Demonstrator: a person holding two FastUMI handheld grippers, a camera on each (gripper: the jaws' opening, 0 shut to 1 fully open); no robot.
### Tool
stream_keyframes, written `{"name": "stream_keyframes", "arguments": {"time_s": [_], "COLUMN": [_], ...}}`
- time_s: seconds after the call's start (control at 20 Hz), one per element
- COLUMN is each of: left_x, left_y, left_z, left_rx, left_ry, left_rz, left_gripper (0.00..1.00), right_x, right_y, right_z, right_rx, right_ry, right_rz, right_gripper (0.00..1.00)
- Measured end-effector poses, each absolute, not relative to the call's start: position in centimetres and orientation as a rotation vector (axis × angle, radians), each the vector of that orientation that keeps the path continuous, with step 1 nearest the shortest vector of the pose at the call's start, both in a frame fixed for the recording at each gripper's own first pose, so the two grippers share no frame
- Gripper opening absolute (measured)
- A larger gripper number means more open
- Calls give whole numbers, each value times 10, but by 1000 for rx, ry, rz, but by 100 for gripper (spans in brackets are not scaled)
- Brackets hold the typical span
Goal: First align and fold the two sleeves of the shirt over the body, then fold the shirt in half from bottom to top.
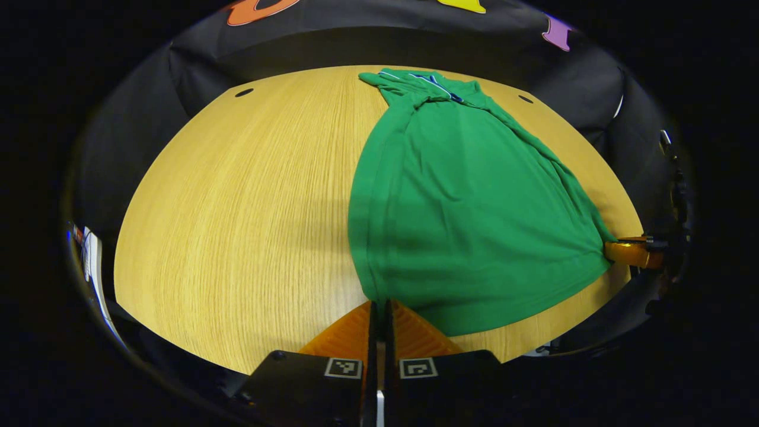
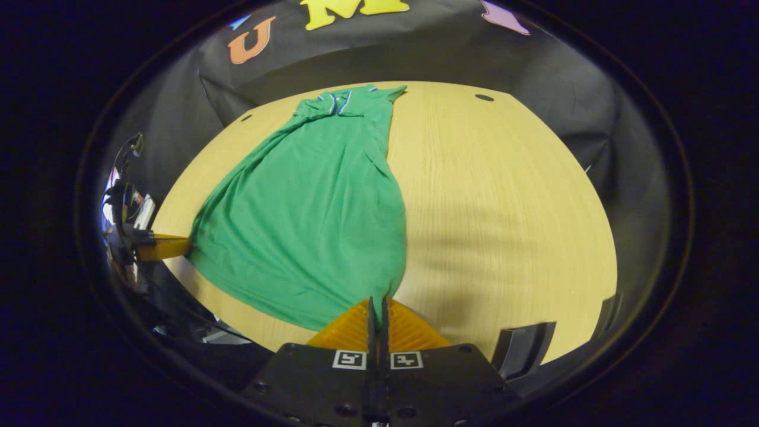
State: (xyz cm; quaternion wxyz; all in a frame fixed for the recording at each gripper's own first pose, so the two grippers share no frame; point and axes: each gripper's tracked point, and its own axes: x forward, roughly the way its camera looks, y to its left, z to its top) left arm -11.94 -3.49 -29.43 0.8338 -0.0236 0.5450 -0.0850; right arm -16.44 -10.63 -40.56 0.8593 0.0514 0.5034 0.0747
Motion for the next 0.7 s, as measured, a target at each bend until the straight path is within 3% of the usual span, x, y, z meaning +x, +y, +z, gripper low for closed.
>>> {"name": "stream_keyframes", "arguments": {"time_s": [0.4,0.5,0.7], "left_x": [-45,-56,-19], "left_y": [-57,-50,-60], "left_z": [-188,-207,-142], "left_rx": [-89,-93,-84], "left_ry": [1099,1067,996], "left_rz": [-292,-318,-360], "left_gripper": [7,7,7], "right_x": [-151,-144,-125], "right_y": [-113,-115,-115], "right_z": [-364,-350,-322], "right_rx": [148,159,166], "right_ry": [984,961,901], "right_rz": [149,146,141], "right_gripper": [0,0,0]}}
